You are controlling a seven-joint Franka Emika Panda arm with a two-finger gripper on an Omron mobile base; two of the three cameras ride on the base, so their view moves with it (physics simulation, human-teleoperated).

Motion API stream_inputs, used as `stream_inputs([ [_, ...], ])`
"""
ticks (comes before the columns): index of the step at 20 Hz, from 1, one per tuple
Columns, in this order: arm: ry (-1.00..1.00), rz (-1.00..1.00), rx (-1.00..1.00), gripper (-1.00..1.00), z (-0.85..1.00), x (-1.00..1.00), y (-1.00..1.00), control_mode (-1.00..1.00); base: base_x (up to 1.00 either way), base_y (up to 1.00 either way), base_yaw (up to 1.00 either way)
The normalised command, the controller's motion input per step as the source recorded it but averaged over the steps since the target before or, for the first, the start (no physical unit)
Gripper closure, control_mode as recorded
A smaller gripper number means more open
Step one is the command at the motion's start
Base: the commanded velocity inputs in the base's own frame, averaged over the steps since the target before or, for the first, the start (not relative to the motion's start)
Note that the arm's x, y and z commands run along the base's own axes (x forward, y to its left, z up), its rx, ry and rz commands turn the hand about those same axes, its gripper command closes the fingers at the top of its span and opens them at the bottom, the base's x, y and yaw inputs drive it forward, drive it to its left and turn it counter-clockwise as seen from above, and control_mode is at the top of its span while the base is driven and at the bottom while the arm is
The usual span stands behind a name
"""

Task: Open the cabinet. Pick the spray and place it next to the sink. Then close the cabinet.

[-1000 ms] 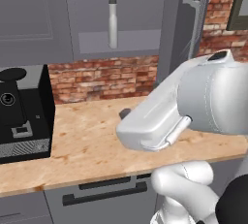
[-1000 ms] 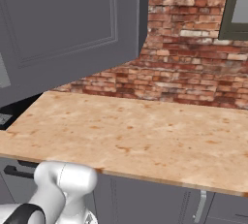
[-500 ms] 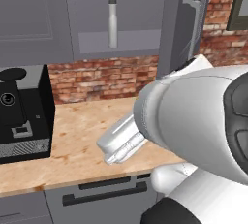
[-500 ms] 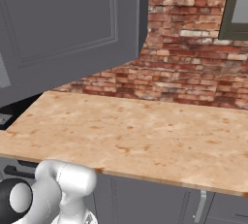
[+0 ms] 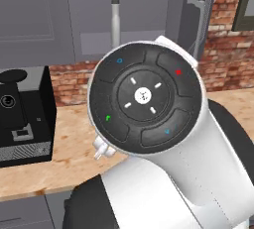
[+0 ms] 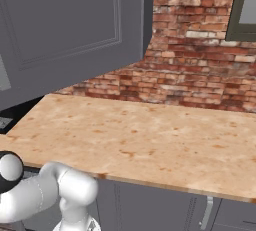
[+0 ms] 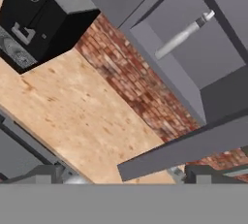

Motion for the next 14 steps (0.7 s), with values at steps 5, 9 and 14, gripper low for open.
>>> stream_inputs([
  [5, -0.12, 0.00, -0.11, -1.00, -0.13, 0.47, 0.01, -1.00, 0.00, 0.00, 0.00],
  [9, -0.19, 0.00, -0.07, -1.00, -0.30, 0.47, 0.00, -1.00, 0.00, 0.00, 0.00],
  [14, -0.20, 0.00, 0.00, -1.00, -0.31, 0.28, 0.00, -1.00, 0.00, 0.00, 0.00],
])
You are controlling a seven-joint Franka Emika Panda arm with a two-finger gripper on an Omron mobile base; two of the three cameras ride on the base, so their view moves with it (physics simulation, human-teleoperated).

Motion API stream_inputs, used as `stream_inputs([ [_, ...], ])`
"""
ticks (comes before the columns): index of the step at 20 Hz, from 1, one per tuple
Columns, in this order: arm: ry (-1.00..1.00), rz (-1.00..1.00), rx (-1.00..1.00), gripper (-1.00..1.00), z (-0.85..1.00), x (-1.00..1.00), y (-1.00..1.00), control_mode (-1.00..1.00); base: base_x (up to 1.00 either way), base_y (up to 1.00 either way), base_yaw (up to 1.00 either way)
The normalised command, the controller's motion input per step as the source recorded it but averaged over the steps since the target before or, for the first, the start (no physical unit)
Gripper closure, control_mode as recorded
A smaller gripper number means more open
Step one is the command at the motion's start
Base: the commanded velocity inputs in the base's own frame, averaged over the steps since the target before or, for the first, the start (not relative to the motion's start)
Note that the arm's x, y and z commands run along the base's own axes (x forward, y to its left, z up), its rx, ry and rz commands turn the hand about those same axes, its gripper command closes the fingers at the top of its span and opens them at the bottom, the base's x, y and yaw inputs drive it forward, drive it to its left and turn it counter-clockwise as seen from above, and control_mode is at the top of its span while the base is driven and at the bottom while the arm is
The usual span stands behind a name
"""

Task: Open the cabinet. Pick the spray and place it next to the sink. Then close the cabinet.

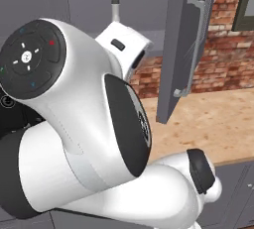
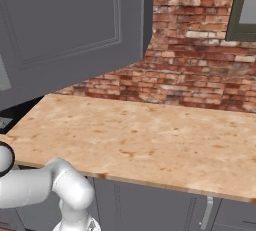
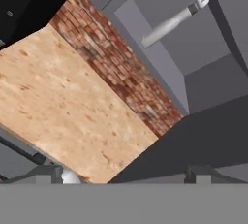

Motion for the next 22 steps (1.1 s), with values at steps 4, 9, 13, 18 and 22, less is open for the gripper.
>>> stream_inputs([
  [4, -0.26, 0.00, 0.00, -1.00, -0.16, 0.26, 0.00, -1.00, 0.00, 0.00, 0.00],
  [9, -0.23, 0.00, -0.03, -1.00, -0.30, 0.53, -0.08, -1.00, 0.00, 0.00, 0.00],
  [13, -0.19, 0.00, -0.05, -1.00, -0.61, 0.85, -0.13, -1.00, 0.00, 0.00, 0.00],
  [18, -0.16, 0.00, -0.06, -1.00, -0.29, 0.56, -0.14, -1.00, 0.00, 0.00, 0.00],
  [22, -0.02, 0.00, -0.17, -1.00, -0.01, 0.42, -0.08, -1.00, 0.00, 0.00, 0.00],
])
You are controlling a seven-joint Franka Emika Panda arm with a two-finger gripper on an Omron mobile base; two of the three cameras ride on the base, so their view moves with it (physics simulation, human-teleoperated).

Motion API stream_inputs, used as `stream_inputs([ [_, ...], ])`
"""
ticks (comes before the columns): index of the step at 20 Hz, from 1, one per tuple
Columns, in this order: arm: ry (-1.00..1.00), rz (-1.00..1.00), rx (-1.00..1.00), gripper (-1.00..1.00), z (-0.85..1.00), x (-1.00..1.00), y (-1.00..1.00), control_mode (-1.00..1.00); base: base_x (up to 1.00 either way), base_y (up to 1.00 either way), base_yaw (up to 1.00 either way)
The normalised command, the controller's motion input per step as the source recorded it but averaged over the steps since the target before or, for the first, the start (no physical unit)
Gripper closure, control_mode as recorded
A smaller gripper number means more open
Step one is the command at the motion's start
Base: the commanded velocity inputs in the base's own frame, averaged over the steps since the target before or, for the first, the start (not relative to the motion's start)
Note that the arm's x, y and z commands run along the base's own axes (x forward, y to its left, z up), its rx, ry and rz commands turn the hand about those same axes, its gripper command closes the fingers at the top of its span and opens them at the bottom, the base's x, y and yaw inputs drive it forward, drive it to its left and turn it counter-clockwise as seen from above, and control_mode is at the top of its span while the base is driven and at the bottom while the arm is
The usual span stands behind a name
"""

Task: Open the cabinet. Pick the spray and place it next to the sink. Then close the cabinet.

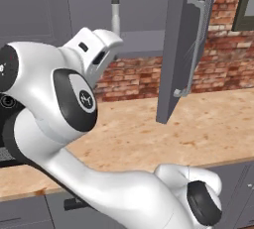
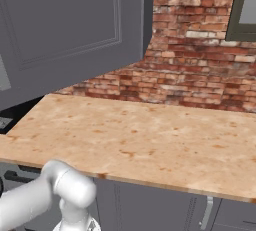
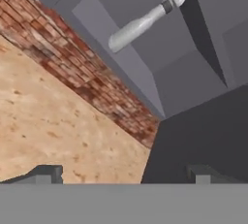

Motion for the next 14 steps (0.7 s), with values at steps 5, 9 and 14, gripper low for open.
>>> stream_inputs([
  [5, 0.00, 0.00, -0.27, -1.00, -0.07, 0.43, -0.13, -1.00, 0.00, 0.00, 0.00],
  [9, 0.00, -0.02, -0.26, -1.00, 0.00, 0.15, -0.13, -1.00, 0.00, 0.00, 0.00],
  [14, 0.05, -0.06, -0.21, -1.00, 0.00, 0.06, -0.06, -1.00, 0.00, 0.00, 0.00],
])
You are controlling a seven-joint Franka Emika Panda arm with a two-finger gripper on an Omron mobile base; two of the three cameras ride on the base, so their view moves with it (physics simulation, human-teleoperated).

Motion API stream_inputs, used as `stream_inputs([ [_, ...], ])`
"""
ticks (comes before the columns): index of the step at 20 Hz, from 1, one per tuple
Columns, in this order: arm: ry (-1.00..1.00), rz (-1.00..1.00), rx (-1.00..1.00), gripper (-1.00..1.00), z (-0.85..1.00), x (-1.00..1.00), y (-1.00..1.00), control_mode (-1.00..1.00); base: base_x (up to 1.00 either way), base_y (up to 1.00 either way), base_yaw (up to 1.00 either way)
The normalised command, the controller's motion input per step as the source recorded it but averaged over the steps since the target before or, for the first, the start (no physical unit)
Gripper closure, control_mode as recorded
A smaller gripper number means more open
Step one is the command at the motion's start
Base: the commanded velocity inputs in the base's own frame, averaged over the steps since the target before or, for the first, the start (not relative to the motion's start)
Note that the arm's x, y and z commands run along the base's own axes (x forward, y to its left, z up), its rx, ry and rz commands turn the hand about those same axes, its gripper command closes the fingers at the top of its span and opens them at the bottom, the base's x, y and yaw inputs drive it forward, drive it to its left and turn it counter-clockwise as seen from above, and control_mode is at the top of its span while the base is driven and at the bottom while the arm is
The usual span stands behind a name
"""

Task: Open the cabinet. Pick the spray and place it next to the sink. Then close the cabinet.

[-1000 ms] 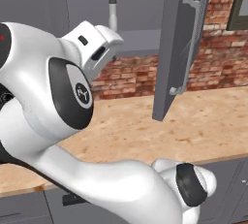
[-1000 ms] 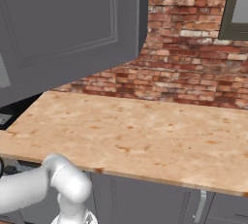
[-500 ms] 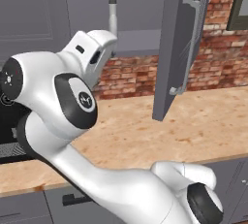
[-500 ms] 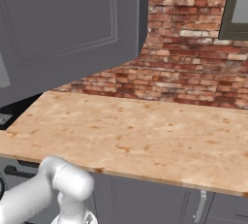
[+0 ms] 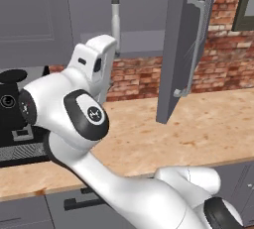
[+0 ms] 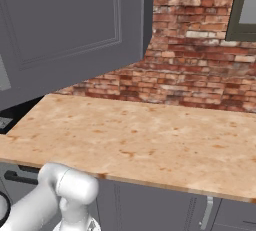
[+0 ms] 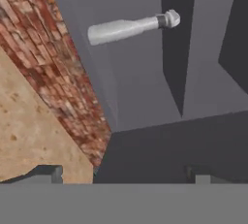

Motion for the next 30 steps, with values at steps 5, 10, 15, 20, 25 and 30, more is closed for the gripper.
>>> stream_inputs([
  [5, 0.22, -0.17, -0.21, -1.00, 0.05, 0.04, 0.00, -1.00, 0.00, 0.00, 0.00],
  [10, 0.19, -0.25, -0.17, -1.00, 0.00, 0.16, 0.00, -1.00, 0.00, 0.00, 0.00],
  [15, 0.14, -0.35, -0.13, -1.00, 0.00, 0.41, 0.19, -1.00, 0.00, 0.00, 0.00],
  [20, 0.01, -0.38, -0.05, -1.00, 0.00, 0.40, 0.29, -1.00, 0.00, 0.00, 0.00],
  [25, -0.03, -0.33, 0.00, -1.00, 0.00, 0.13, 0.05, -1.00, 0.00, 0.00, 0.00],
  [30, -0.08, -0.11, 0.00, -1.00, 0.00, -0.32, -0.35, -1.00, 0.00, 0.00, 0.00],
])
